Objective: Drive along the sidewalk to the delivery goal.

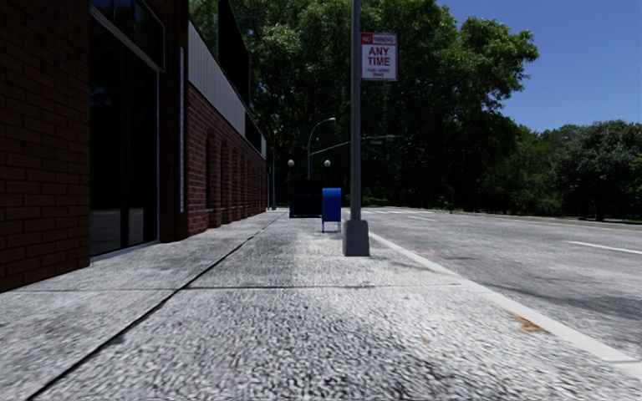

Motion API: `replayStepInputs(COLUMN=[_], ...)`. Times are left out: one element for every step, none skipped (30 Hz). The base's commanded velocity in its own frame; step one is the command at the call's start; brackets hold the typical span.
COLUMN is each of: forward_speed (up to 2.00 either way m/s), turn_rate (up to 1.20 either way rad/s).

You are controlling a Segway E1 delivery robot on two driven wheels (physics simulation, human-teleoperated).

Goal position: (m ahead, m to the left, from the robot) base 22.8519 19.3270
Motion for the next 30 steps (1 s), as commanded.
replayStepInputs(forward_speed=[2.0,2.0,2.0,2.0,2.0,2.0,2.0,2.0,2.0,2.0,2.0,2.0,2.0,2.0,2.0,2.0,2.0,2.0,2.0,2.0,2.0,2.0,2.0,2.0,2.0,2.0,2.0,2.0,2.0,2.0], turn_rate=[0.07,0.15,0.25,0.25,0.33,0.35,0.36,0.36,0.36,0.36,0.36,0.36,0.36,0.36,0.36,0.36,0.36,0.36,0.32,0.0,0.0,0.0,0.0,0.0,0.0,0.0,0.0,0.0,0.0,0.0])
